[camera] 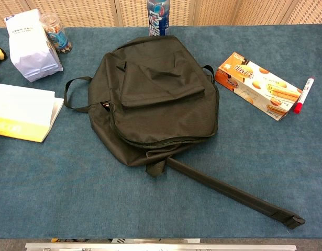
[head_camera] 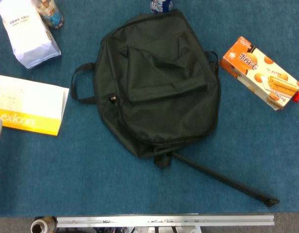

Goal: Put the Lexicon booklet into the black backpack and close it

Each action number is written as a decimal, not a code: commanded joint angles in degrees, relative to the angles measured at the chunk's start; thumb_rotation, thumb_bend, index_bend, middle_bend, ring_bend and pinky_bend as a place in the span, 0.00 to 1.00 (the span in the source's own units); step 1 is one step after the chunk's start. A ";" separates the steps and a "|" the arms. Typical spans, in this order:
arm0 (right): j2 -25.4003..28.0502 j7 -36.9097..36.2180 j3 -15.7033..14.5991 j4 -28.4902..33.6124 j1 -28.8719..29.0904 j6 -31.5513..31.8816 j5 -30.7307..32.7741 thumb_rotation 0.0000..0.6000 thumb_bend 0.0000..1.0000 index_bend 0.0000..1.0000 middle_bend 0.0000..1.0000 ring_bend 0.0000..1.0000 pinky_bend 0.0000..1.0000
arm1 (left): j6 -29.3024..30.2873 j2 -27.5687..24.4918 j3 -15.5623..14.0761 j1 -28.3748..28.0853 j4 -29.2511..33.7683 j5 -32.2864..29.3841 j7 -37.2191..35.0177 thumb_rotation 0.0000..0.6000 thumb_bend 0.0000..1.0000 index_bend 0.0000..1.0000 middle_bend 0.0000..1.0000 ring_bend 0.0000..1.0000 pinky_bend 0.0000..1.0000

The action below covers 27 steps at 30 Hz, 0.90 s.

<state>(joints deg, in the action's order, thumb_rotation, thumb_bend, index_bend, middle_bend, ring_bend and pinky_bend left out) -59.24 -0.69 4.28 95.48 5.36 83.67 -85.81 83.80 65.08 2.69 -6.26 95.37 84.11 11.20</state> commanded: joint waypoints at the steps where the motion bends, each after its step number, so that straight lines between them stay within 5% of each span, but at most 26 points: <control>1: 0.06 -0.16 0.00 0.08 0.12 -0.15 -0.10 1.00 0.31 0.14 0.20 0.03 0.00 | -0.22 -0.04 -0.07 -0.08 -0.05 -0.09 0.20 1.00 0.36 0.08 0.07 0.04 0.00; 15: 2.92 -0.82 1.49 3.52 1.80 -0.63 -0.69 1.00 0.31 0.14 0.20 0.03 0.00 | -2.66 0.13 0.12 -2.03 -2.66 0.55 -0.90 1.00 0.36 0.09 0.07 0.05 0.00; 27: 3.85 0.06 1.92 5.40 2.63 -1.47 -0.05 1.00 0.31 0.14 0.20 0.03 0.01 | -12.02 4.49 -0.79 -6.79 -13.18 -0.44 -3.64 1.00 0.33 0.12 0.09 0.07 0.00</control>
<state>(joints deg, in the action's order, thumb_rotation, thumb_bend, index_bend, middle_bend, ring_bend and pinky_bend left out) -55.40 -0.64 6.20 100.87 7.98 82.18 -85.87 72.71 68.72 2.19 -12.33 83.29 83.79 7.98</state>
